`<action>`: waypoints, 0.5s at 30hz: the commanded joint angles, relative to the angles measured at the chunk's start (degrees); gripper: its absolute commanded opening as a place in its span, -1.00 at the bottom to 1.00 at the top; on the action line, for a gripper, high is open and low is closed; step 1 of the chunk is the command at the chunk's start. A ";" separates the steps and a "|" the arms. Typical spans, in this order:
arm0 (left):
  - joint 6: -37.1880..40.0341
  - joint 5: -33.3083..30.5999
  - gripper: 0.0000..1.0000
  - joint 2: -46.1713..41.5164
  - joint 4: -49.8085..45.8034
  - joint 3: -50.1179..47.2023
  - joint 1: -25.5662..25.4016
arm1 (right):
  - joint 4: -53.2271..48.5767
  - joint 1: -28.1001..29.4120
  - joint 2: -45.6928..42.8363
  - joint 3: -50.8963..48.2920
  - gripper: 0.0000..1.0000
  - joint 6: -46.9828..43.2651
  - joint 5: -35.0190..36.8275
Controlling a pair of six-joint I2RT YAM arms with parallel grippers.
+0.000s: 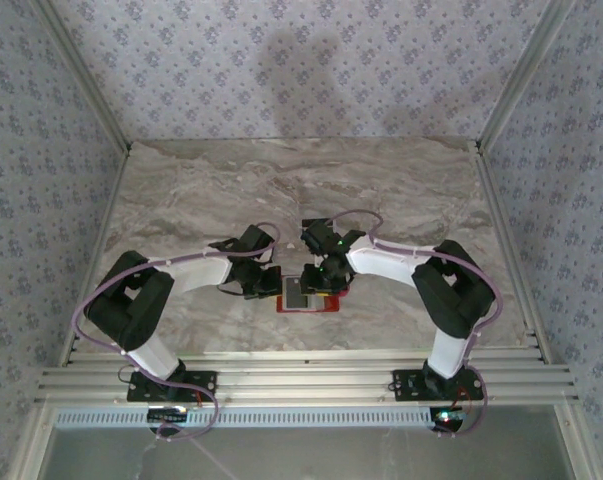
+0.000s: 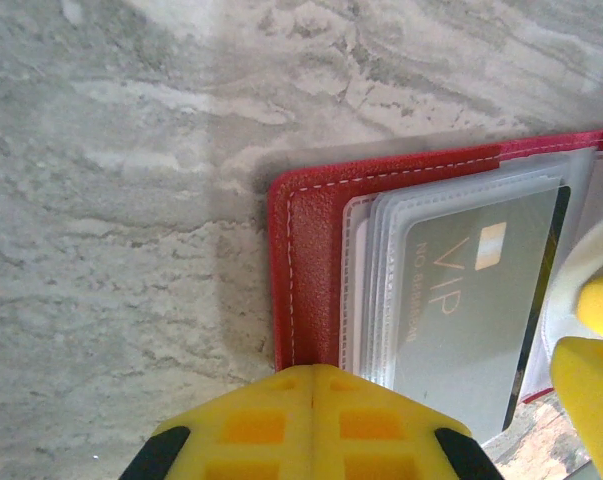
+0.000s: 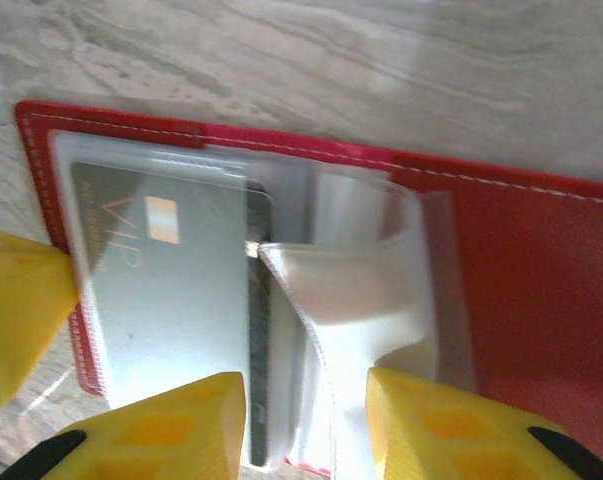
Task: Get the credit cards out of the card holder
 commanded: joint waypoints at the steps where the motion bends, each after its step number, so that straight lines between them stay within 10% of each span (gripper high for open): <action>1: 0.57 -0.10 -1.00 0.37 -1.75 0.10 0.09 | -7.14 0.54 -2.01 2.04 -0.19 -1.57 5.89; 9: 0.67 -0.10 -1.00 0.51 -1.84 0.22 0.05 | -11.14 0.51 -3.56 2.61 -0.20 -2.51 8.46; 15: 0.65 -0.04 -1.00 0.42 -1.93 0.24 0.05 | -7.65 0.30 -4.35 1.97 -0.58 -2.33 3.43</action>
